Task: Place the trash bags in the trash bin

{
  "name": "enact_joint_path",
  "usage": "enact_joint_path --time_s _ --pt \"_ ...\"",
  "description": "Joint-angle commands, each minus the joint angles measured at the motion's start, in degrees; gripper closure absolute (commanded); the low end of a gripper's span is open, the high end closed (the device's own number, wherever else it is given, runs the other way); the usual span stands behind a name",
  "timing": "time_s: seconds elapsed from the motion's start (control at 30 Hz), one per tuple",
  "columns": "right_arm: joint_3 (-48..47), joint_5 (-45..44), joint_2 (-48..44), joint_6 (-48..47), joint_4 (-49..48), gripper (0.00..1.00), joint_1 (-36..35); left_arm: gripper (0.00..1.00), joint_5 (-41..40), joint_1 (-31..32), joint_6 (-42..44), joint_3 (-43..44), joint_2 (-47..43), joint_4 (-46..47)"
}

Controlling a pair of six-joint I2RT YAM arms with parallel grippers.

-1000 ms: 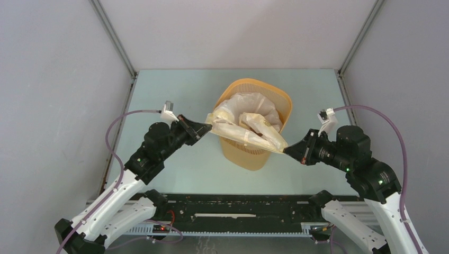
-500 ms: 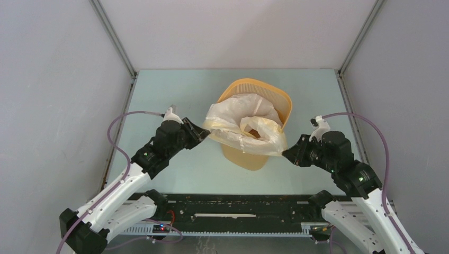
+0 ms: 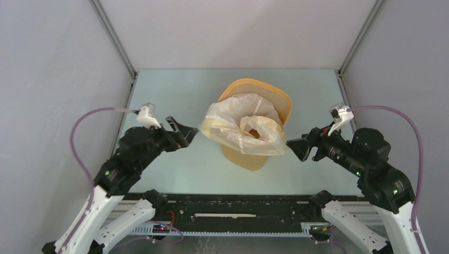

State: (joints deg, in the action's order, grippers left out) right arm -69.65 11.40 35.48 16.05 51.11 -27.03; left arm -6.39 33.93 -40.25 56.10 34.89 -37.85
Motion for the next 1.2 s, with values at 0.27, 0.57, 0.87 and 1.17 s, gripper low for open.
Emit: enact_joint_path --time_s 0.27,0.57,0.87,1.17 --pt "-7.4 11.7 17.6 -27.5 -10.9 0.22 -0.9 0.11 15.2 0.5 41.8 4.4 6.9 12.0" --pt "-9.1 6.2 22.6 -32.1 -11.0 0.31 -7.4 0.07 15.0 4.6 58.7 4.3 10.3 13.7" --pt "-14.9 1.8 29.9 -35.9 -7.8 0.27 -11.6 0.2 4.7 9.6 64.6 4.4 13.7 17.2" --pt "-17.7 -0.6 33.2 -29.8 -8.4 0.72 -11.9 0.6 1.5 9.7 58.9 3.6 14.3 21.6"
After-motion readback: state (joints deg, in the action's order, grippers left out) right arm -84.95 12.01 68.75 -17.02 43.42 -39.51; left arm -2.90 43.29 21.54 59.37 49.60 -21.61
